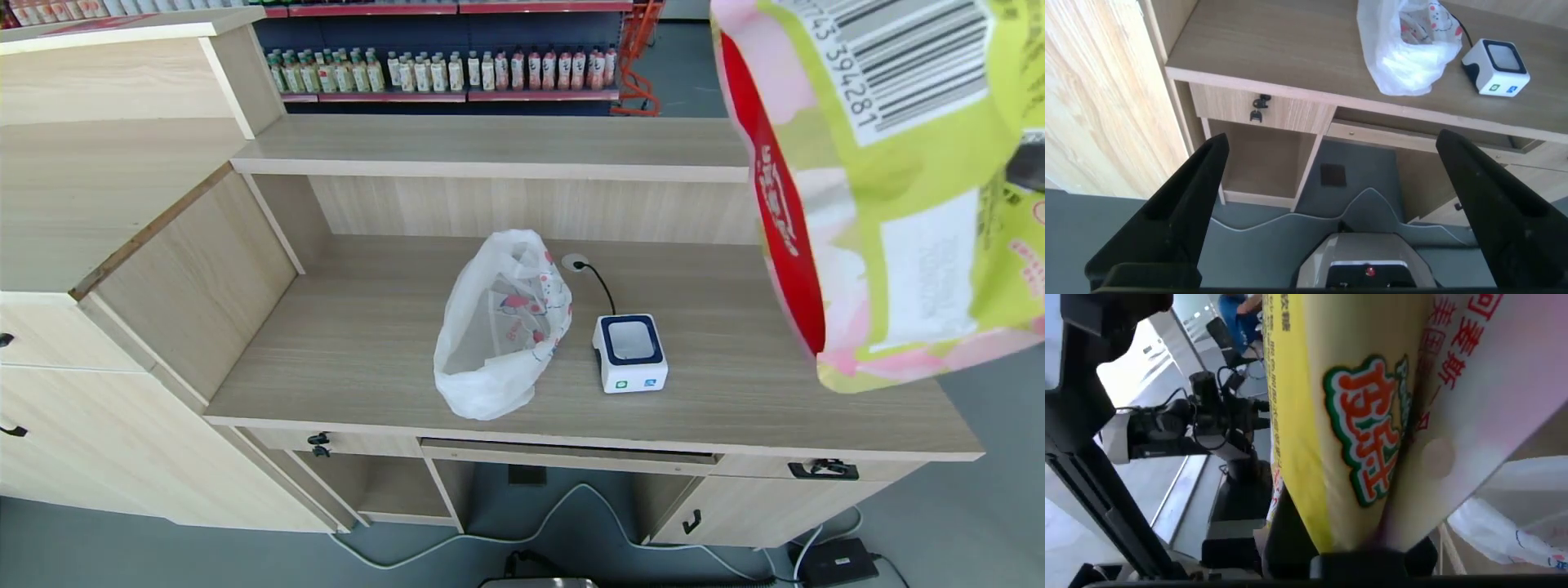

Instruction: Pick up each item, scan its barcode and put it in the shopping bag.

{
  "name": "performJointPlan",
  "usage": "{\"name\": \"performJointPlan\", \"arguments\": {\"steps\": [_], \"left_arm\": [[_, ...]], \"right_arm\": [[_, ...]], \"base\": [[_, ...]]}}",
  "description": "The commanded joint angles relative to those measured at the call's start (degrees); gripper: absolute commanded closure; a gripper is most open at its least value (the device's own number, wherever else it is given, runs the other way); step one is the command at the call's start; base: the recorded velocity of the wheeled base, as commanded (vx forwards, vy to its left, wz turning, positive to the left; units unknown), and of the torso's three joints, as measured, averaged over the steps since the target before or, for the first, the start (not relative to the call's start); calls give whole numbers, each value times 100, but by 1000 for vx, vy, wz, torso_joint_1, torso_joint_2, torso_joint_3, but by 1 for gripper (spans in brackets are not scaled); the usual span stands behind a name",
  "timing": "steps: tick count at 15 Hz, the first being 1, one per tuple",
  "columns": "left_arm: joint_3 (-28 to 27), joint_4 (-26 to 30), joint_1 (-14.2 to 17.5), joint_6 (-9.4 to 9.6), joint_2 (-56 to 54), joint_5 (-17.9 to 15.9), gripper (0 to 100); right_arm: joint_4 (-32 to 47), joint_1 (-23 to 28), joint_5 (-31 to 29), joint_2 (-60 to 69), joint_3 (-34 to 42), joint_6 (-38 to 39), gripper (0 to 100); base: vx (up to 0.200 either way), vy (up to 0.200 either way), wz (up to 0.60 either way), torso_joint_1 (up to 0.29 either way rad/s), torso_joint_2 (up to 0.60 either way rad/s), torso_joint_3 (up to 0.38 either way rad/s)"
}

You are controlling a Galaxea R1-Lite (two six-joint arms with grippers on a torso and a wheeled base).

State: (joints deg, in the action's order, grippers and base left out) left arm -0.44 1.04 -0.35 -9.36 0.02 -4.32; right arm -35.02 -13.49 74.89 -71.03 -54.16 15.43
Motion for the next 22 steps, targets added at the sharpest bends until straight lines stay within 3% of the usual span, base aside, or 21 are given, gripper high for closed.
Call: {"name": "performJointPlan", "arguments": {"steps": [1,4,6,10,18,22], "left_arm": [[0,2,0,-4,-2,1,0],[0,2,0,-4,-2,1,0],[0,2,0,-4,-2,1,0],[0,2,0,-4,-2,1,0],[0,2,0,-4,-2,1,0],[0,2,0,-4,-2,1,0]], "right_arm": [[154,14,17,186,574,-849,100],[628,22,316,143,1066,-2167,100],[558,409,931,46,1532,-2906,100],[540,778,1406,-60,1136,-2862,100],[593,84,1423,-51,1241,-2765,100],[707,567,1423,582,1865,-2774,100]], "base": [[0,0,0,0,0,0],[0,0,0,0,0,0],[0,0,0,0,0,0],[0,0,0,0,0,0],[0,0,0,0,0,0],[0,0,0,0,0,0]]}}
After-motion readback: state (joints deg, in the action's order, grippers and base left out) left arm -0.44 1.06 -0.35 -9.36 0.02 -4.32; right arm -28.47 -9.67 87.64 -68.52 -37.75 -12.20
